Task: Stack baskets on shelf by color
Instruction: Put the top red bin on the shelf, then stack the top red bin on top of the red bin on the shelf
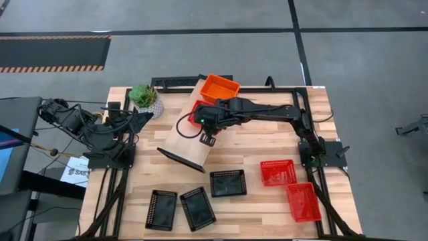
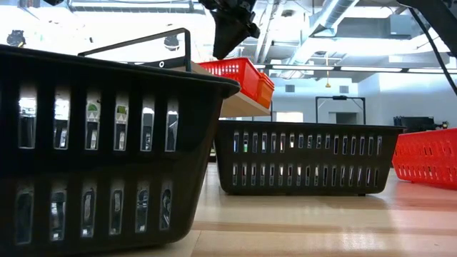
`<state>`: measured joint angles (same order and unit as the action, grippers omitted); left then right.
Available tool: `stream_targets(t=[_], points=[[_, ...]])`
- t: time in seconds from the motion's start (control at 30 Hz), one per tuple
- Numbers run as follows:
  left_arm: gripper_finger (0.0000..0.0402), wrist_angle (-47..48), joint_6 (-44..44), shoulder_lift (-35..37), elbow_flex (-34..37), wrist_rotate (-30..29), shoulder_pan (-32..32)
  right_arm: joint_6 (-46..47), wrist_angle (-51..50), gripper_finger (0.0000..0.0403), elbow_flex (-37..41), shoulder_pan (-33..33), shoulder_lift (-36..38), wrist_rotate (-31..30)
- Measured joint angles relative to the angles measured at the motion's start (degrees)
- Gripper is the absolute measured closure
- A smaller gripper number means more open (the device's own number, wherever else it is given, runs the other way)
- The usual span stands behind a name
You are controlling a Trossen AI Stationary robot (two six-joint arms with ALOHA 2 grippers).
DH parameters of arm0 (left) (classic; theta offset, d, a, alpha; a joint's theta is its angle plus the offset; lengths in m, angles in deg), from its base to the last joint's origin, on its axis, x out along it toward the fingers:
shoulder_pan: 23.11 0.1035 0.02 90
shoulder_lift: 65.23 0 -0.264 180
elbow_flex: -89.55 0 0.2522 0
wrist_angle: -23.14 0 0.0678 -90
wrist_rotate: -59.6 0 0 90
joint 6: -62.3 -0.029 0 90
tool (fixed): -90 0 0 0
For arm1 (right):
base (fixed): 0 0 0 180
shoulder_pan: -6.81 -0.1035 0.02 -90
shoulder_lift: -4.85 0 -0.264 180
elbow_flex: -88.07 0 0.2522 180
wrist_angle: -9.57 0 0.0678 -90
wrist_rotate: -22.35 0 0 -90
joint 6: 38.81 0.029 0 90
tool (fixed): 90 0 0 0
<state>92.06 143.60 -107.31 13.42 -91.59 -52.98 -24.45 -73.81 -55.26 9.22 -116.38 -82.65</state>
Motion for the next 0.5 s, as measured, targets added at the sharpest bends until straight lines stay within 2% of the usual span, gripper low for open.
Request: stream_targets(t=[0.13, 0.23, 0.33, 0.5], points=[[0.016, 0.0, 0.0, 0.0, 0.0, 0.0, 0.0, -1.3, 1.4, 0.0258, -0.5, 0.0, 0.1, 0.0], [0.016, 0.0, 0.0, 0.0, 0.0, 0.5, 0.0, -1.3, -0.1, 0.0238, -4.2, -0.2, 0.8, 0.1], [0.016, 0.0, 0.0, 0.0, 0.0, 0.7, 0.0, -1.3, -2.2, 0.0227, -4.4, -1.0, 5.1, 0.2], [0.016, 0.0, -0.4, -0.3, 0.0, 0.6, 0.0, 2.2, -13.7, 0.0228, -4.1, -3.5, 11.0, 0.3]])
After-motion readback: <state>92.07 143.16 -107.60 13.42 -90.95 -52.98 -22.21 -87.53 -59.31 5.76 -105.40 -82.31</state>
